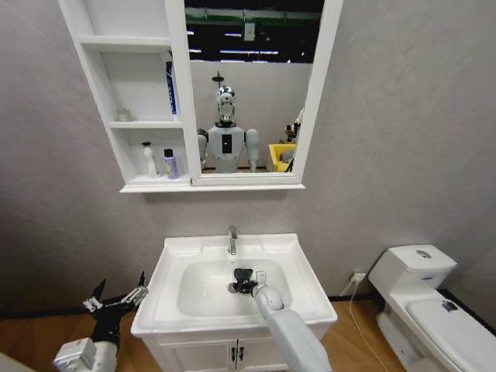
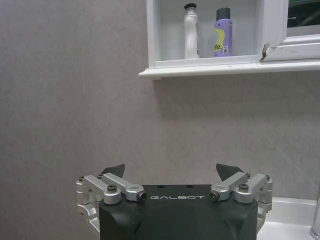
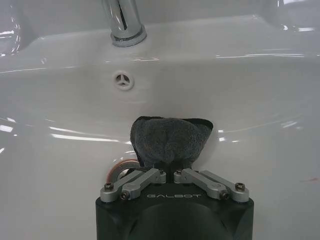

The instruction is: Move facial cleanser and shampoo from washbasin to cabinet, then wipe washbasin with towel.

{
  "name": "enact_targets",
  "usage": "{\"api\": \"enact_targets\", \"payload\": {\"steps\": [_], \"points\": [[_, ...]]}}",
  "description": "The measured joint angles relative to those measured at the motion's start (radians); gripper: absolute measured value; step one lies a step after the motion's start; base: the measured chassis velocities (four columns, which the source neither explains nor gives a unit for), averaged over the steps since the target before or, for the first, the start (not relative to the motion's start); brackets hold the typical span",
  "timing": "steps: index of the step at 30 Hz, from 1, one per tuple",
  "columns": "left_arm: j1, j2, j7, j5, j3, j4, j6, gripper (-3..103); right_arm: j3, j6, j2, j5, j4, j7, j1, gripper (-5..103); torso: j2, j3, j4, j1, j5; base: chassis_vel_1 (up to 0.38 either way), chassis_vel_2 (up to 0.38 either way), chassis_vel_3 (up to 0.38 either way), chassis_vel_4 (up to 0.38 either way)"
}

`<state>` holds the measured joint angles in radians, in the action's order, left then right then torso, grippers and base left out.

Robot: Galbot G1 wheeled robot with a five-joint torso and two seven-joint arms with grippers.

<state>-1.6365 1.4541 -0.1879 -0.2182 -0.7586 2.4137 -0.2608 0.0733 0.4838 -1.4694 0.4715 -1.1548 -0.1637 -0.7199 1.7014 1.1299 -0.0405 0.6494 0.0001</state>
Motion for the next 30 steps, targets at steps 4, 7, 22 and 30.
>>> {"api": "enact_targets", "payload": {"steps": [4, 7, 22, 30], "points": [[0.0, 0.0, 0.0, 0.0, 0.0, 0.0, 0.0, 100, -0.004, 0.005, 0.011, 0.006, -0.04, -0.01, -0.019, 2, 0.0, 0.0, 0.0, 0.0, -0.0001, 0.0, 0.0, 0.0, 0.0], [0.0, 0.0, 0.0, 0.0, 0.0, 0.0, 0.0, 100, -0.012, 0.015, 0.016, 0.016, -0.065, -0.015, -0.026, 2, 0.0, 0.0, 0.0001, -0.001, -0.0001, 0.0, 0.0, 0.0, 0.0], [0.0, 0.0, 0.0, 0.0, 0.0, 0.0, 0.0, 100, -0.03, 0.044, 0.015, 0.019, -0.117, -0.026, -0.065, 2, 0.0, 0.0, 0.0001, -0.001, -0.0001, 0.0, 0.0, 0.0, 0.0], [0.0, 0.0, 0.0, 0.0, 0.0, 0.0, 0.0, 100, -0.027, 0.037, 0.027, 0.015, -0.128, -0.016, -0.078, 2, 0.0, 0.0, 0.0002, -0.001, -0.0001, -0.034, 0.033, 0.036, -0.04]]}}
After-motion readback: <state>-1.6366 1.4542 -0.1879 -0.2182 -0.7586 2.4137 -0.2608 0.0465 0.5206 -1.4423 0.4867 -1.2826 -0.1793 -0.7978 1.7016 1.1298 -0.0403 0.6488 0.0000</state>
